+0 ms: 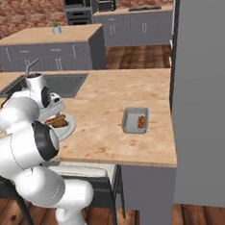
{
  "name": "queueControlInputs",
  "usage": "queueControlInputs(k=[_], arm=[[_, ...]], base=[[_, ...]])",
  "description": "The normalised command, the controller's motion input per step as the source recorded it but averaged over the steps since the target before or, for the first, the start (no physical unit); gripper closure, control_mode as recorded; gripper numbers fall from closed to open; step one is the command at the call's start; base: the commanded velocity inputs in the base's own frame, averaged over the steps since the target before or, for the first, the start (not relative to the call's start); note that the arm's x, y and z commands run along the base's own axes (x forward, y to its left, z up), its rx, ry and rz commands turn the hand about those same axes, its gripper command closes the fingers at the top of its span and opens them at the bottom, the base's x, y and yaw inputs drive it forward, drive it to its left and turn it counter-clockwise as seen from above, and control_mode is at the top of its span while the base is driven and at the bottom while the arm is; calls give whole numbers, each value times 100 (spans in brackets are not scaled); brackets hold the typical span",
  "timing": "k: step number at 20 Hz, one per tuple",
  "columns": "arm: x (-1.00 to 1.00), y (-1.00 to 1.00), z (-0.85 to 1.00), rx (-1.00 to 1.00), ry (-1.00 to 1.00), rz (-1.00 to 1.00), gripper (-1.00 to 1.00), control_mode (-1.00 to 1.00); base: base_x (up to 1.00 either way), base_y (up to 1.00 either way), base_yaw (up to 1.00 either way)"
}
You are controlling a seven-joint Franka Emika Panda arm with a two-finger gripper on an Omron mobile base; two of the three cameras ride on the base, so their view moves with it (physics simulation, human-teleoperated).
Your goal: Place one cooked food and one vegetable from the large plate to each tupperware container.
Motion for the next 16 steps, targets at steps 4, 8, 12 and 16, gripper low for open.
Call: queueControlInputs(k=[4,8,12,16], arm=[[-3,100,-17,0,0,0,-100,-100],[3,66,-51,1,0,-4,-100,-100],[26,42,-43,0,2,-1,-100,-100],[22,12,-28,0,-9,0,-100,-100]], base=[[0,0,0],[0,0,0],[0,0,0],[0,0,0]])
